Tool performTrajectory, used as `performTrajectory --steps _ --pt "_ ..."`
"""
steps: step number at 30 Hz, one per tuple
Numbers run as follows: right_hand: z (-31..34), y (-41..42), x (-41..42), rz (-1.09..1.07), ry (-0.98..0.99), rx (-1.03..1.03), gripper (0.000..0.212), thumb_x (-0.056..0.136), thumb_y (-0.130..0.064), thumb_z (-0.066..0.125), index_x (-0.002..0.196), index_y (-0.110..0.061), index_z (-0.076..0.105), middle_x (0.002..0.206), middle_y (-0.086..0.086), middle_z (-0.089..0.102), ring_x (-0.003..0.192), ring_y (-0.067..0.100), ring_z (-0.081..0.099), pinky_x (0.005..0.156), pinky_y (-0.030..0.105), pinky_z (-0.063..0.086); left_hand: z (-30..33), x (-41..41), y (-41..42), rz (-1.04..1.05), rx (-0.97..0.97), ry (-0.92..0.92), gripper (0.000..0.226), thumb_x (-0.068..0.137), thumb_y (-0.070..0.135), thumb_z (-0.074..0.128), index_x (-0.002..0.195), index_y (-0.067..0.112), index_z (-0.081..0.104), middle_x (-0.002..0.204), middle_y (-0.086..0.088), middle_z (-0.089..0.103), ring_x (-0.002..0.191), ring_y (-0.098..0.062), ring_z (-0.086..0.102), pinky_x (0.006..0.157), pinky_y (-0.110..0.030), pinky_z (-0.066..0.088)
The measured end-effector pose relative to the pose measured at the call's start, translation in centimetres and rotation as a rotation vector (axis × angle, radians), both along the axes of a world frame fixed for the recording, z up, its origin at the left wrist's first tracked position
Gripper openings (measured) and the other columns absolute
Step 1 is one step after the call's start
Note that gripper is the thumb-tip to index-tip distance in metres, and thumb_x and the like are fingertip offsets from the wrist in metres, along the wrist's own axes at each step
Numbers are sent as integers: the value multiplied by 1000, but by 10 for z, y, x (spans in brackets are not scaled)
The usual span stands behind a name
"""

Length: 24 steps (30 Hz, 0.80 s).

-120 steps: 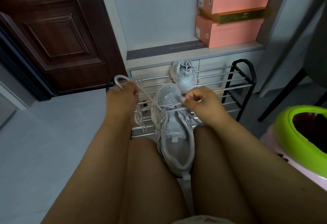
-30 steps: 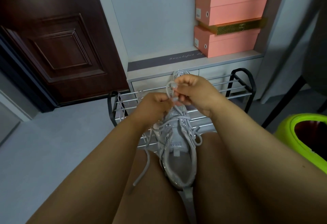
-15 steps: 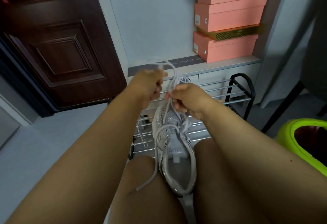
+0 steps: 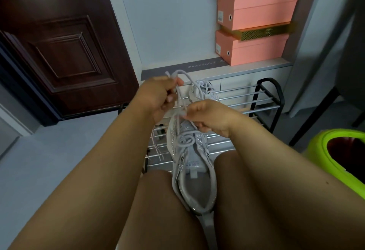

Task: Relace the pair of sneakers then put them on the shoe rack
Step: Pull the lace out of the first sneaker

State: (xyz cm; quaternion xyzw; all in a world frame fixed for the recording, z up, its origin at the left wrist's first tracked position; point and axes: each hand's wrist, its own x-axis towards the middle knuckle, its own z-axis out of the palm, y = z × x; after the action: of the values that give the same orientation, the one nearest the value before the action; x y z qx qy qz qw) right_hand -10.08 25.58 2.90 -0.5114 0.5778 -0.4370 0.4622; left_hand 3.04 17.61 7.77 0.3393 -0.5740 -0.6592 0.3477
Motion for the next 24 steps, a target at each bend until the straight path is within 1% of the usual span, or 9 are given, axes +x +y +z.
performTrajectory --steps 3,6,9,12,14,16,19,21,24 --pt "3 0 6 -34 180 -61 31 90 -20 62 59 -21 63 46 -3 36 41 10 28 42 20 25 2 -5 4 -22 -12 11 25 98 16 48 78 7 60 54 2 43 36 -5 33 33 -13 21" --pt "13 -5 4 -164 -150 -91 25 93 -7 54 68 -7 57 45 -1 42 32 5 32 33 14 24 -11 1 4 -44 37 42 24 99 23 48 85 8 62 62 1 46 41 -5 33 35 -16 23" --pt "31 -12 -1 -283 -388 -143 25 95 -5 50 71 -5 58 52 3 43 33 5 35 29 14 21 -24 12 14 -196 -82 -161 27 96 35 50 86 15 66 61 3 40 45 -7 31 41 -19 27" --pt "39 -18 0 -297 -373 -143 25 95 -9 51 74 -4 63 55 4 44 44 11 34 30 17 22 -35 11 26 -311 -289 -368 26 96 33 52 83 21 71 53 1 36 46 -11 30 49 -21 31" --pt "37 -18 3 -293 -357 -144 23 94 -11 53 77 -3 64 57 4 44 47 13 32 31 18 23 -36 7 28 -246 -297 -359 26 96 27 53 80 17 71 50 -1 43 45 -12 36 53 -22 36" --pt "31 -16 0 -288 -377 -144 20 94 -15 54 80 -3 62 60 4 44 46 11 33 31 17 21 -31 8 25 -143 -183 -250 25 97 17 50 80 9 66 44 5 46 36 -6 37 43 -16 35" --pt "18 -6 -5 -119 -225 -36 24 93 -27 57 79 -8 60 59 1 42 43 9 32 33 17 21 -10 8 12 -29 -29 -38 26 97 15 48 76 9 61 43 7 44 31 -2 30 33 -12 26" --pt "11 -2 2 5 79 5 21 92 -28 59 75 -15 62 53 -4 42 43 8 32 39 18 26 5 4 5 -11 -28 23 26 96 18 50 74 9 59 43 7 42 32 -3 27 32 -12 24" --pt "10 -4 11 -76 289 -80 26 92 -24 58 72 -11 66 45 -10 42 39 5 34 45 19 30 15 -2 4 -12 -67 21 26 97 20 50 75 9 60 49 5 37 33 -4 27 33 -11 21"
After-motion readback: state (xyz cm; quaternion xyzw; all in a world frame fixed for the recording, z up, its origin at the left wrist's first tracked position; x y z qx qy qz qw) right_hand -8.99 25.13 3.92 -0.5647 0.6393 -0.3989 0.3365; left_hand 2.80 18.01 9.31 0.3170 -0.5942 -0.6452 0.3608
